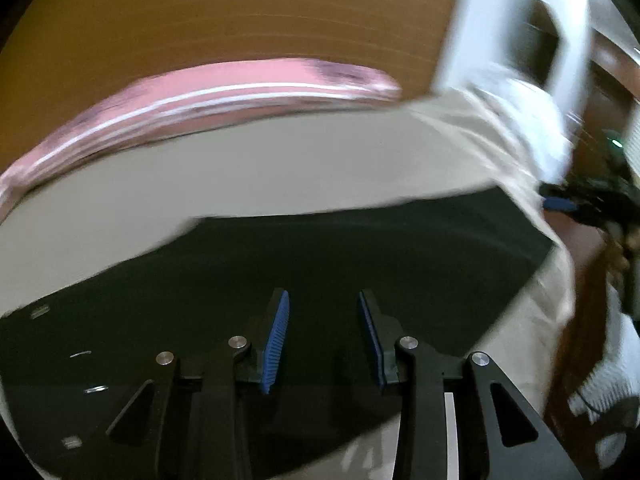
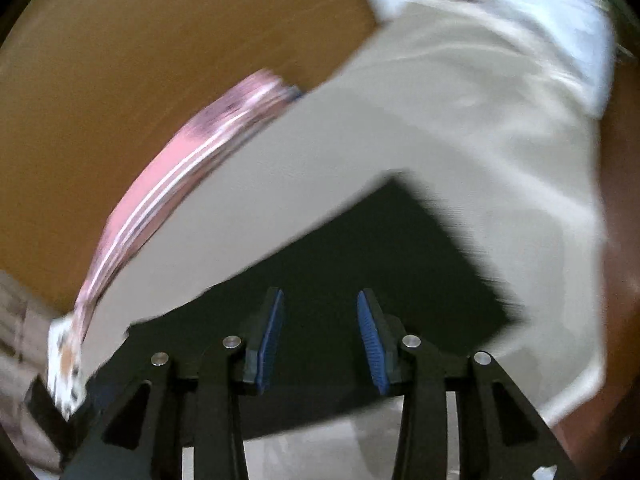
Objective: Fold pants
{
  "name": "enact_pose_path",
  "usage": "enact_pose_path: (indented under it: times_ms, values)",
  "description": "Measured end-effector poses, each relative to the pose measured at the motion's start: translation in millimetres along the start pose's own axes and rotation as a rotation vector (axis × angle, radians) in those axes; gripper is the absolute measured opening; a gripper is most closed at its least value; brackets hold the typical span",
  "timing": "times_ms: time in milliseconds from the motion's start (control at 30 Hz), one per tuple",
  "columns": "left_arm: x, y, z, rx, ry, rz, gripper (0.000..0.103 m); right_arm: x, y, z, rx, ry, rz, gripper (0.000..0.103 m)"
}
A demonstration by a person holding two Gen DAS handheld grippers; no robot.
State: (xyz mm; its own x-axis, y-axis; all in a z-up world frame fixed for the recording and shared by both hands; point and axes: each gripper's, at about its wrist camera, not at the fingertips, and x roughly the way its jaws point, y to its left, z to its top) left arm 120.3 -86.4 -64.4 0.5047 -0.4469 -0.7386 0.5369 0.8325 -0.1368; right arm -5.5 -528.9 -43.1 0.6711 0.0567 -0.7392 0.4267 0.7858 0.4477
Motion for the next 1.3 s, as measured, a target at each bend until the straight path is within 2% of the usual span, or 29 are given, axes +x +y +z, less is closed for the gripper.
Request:
enact_pose_path:
  times_ms: [200, 300, 367, 400, 433, 533, 567, 667, 767, 800, 833, 933, 1067, 1200, 1300]
  values:
    - [-29.7, 108.5, -15.0, -0.174, -0.025, 0.24, 0.037, 81.0, 131.0, 2.4, -0.224, 0.178, 0.179, 0.037]
    - [-35.4, 153.3, -32.4, -0.247, -0.008, 0.308, 0.037, 119.7, 190.9, -3.7, -0.315, 0.26, 0.243, 0.037]
    - [-35.3, 173.5, -44.6, -0.294, 0.015, 0.314, 0.036, 143.1, 226.9, -6.6, -0.379, 0.307, 0.277, 0.037]
    - [-33.1, 187.7, -53.5, -0.338, 0.028, 0.261, 0.035, 155.4, 245.7, -9.1, -0.416, 0.333, 0.288, 0.037]
    - [-34.4, 191.4, -59.2, -0.355, 0.029, 0.248, 0.03, 166.2, 259.8, -10.0, -0.44, 0.347, 0.296, 0.037]
    - [-29.2, 192.8, -67.6, -0.325, 0.033, 0.262, 0.021, 203.0, 296.1, -15.9, -0.494, 0.42, 0.307, 0.037]
    - [-27.1, 192.3, -69.1, -0.32, 0.033, 0.264, 0.021, 213.1, 306.5, -20.9, -0.514, 0.443, 0.308, 0.037]
    - [-26.3, 195.8, -70.8, -0.324, 0.023, 0.235, 0.021, 242.9, 328.3, -32.1, -0.553, 0.507, 0.289, 0.037]
    - [-31.2, 203.0, -73.4, -0.343, 0.019, 0.198, 0.019, 261.8, 334.7, -43.3, -0.546, 0.592, 0.309, 0.036]
    - [-32.0, 205.0, -73.5, -0.348, 0.02, 0.186, 0.019, 262.6, 336.2, -47.1, -0.551, 0.592, 0.324, 0.031]
    - [-33.3, 206.4, -73.1, -0.353, 0.021, 0.176, 0.018, 260.1, 337.1, -46.4, -0.565, 0.557, 0.324, 0.011]
    - [-35.7, 207.2, -70.8, -0.344, 0.019, 0.165, 0.018, 258.6, 339.9, -41.0, -0.533, 0.512, 0.339, 0.01]
    - [-34.5, 203.2, -74.2, -0.276, 0.017, 0.181, 0.016, 271.6, 340.5, -52.6, -0.554, 0.475, 0.277, 0.008]
    - [-33.7, 202.1, -74.5, -0.257, 0.023, 0.18, 0.016, 273.5, 342.2, -52.2, -0.556, 0.45, 0.256, 0.009]
    - [-34.3, 200.1, -72.3, -0.246, 0.031, 0.189, 0.016, 264.6, 345.9, -49.2, -0.578, 0.442, 0.23, 0.023]
